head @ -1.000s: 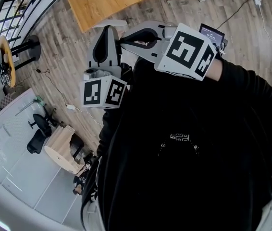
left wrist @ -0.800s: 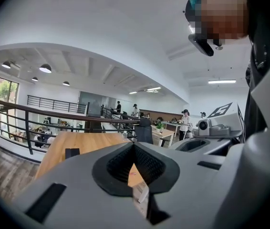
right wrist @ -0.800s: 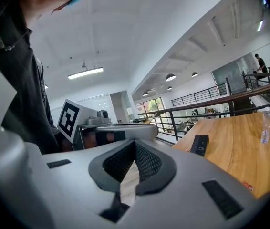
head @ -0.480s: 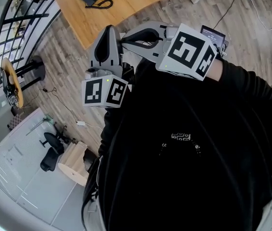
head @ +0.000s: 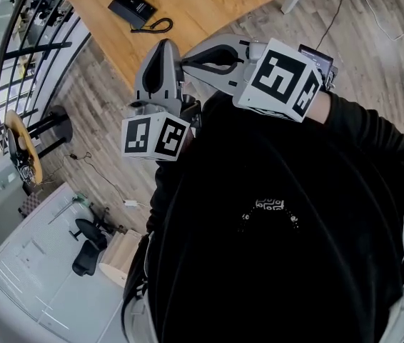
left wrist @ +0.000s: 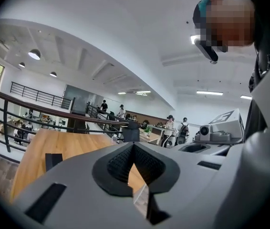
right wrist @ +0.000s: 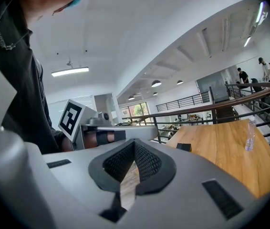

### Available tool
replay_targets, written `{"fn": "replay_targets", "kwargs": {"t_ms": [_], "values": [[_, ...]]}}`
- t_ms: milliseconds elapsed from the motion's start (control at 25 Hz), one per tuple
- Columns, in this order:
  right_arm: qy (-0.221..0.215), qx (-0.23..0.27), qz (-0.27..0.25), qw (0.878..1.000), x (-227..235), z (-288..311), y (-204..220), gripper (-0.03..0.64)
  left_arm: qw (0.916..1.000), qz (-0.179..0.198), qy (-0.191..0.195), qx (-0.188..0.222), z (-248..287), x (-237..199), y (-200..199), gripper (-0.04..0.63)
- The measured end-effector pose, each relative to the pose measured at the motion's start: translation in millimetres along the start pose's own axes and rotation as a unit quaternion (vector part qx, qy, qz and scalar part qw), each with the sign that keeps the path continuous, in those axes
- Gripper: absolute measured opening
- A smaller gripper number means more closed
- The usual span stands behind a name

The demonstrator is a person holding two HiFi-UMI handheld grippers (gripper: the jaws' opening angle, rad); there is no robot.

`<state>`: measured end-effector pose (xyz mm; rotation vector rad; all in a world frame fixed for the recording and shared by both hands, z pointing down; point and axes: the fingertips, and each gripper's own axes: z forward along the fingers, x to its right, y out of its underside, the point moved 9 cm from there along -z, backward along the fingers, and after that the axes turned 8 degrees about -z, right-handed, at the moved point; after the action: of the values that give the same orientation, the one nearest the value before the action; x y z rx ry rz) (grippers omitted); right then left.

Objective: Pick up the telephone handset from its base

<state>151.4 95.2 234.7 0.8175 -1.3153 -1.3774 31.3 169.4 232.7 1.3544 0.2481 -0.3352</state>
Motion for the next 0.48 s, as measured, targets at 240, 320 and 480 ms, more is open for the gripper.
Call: {"fn": "replay_targets", "kwargs": {"t_ms": [240,320,480], "values": [[0.019,-0.006,-0.003,1.0,17,30,-7,0.018,0.9998,-0.001,0.018,0.007,13,-34,-12,0.006],[0.023,-0.012,-0.002,1.0,20,42,-10,0.018,0.9997,-0.005,0.02,0.01,14,-46,-16,0.006],[0.034,-0.015,-0.002,0.999,25,67,-18,0.018,0.9994,-0.002,0.032,0.013,15,-71,-27,0.006]]}}
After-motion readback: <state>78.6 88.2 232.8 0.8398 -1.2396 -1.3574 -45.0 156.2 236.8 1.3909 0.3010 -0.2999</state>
